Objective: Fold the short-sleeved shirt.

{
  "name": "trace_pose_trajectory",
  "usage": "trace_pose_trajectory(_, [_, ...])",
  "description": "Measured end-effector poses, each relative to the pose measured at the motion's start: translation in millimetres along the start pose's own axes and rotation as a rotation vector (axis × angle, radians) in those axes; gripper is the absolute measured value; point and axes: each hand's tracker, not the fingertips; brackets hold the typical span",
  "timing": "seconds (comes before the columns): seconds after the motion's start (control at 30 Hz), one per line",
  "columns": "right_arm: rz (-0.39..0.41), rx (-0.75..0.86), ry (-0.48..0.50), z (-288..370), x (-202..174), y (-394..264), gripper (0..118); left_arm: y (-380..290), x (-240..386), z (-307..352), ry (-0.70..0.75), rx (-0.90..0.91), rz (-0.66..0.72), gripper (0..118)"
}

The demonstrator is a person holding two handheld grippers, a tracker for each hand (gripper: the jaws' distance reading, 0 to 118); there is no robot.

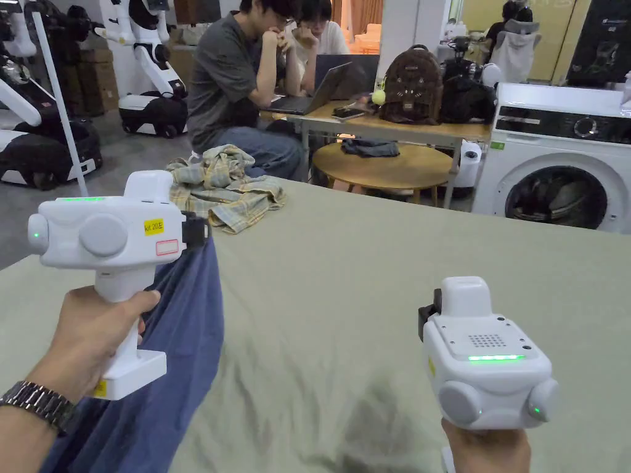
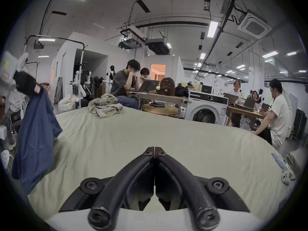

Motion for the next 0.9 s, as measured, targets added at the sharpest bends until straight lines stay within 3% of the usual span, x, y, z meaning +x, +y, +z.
trace_pose_trajectory(0.3, [-0.069, 0.025, -0.183, 39, 90, -1, 0, 30, 184, -43, -0.409, 0.008, -0.106, 0])
trace_pose_trajectory(0.53, [-0.098, 0.025, -0.381, 86, 176, -17, 0, -29, 333, -72, -0.658, -0.132, -0.234, 0])
trace_pose_trajectory(0.73, [-0.110, -0.021, -0.481, 114, 225, -44, 0, -129, 386, -101, -0.714, -0.339, -0.301, 0])
trace_pose_trajectory(0.9, [-0.140, -0.069, -0.515, 119, 240, -65, 0, -193, 390, -111, -0.695, -0.452, -0.316, 0])
